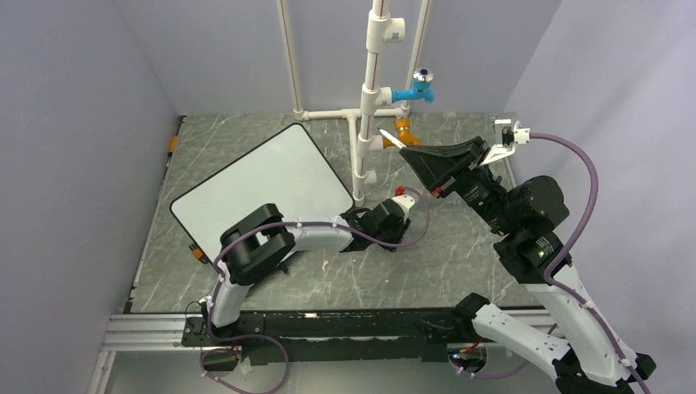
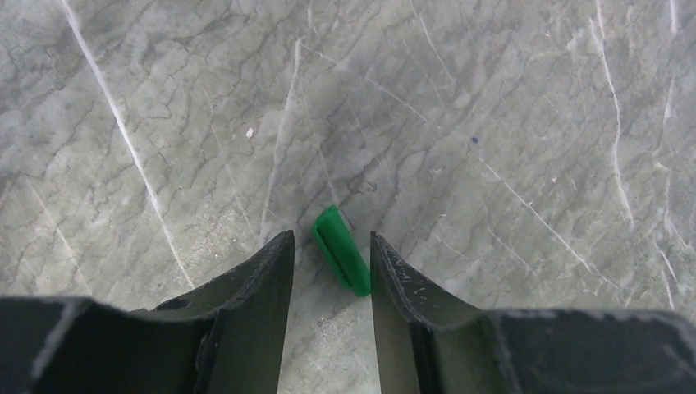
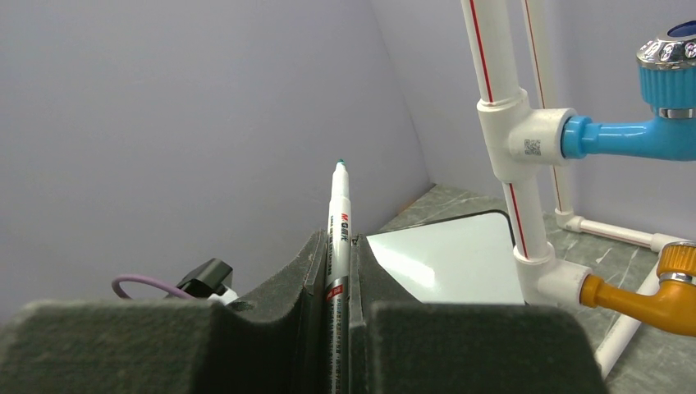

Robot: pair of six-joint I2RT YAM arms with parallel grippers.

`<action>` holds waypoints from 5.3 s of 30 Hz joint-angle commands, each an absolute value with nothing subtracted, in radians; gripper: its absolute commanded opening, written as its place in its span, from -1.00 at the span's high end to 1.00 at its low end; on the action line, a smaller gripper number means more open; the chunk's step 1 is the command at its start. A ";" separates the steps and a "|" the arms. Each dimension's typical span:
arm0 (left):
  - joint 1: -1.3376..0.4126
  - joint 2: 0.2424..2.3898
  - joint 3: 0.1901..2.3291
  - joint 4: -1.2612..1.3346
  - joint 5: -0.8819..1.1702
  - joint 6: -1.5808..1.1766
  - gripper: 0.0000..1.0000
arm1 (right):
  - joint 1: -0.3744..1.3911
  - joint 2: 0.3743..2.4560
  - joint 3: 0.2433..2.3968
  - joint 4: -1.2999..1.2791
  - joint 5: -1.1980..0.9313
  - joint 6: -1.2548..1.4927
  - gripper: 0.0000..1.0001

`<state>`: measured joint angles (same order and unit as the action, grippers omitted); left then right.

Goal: Write a sentence on the whiteboard
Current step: Set down the whiteboard marker without the cap at the center of the board, then pick up the whiteboard from the whiteboard stand.

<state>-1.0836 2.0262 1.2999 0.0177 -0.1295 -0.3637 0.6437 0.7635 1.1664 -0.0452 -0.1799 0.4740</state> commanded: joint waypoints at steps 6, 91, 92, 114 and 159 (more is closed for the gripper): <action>-1.101 1.849 1.308 -0.060 -0.158 -0.364 -0.05 | 0.642 0.755 1.185 -0.020 -0.168 0.464 1.00; 0.281 1.735 1.558 -0.808 0.865 0.044 -0.34 | 0.683 0.876 1.128 -0.145 -0.529 0.319 1.00; 0.281 1.736 1.549 -0.798 0.882 0.041 -0.32 | 0.683 0.880 1.131 -0.145 -0.531 0.320 1.00; 0.252 1.758 1.499 -0.823 1.000 0.095 0.03 | 0.694 0.951 1.213 -0.179 -0.601 0.341 1.00; 0.034 1.390 1.259 -0.615 0.763 0.153 1.00 | 0.886 1.103 1.121 -0.180 -0.363 0.184 1.00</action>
<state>0.0708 1.4200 1.3197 -0.6460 0.8822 0.0410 0.8566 1.0855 1.1259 -0.2214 -0.4194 0.2306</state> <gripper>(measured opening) 0.045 0.120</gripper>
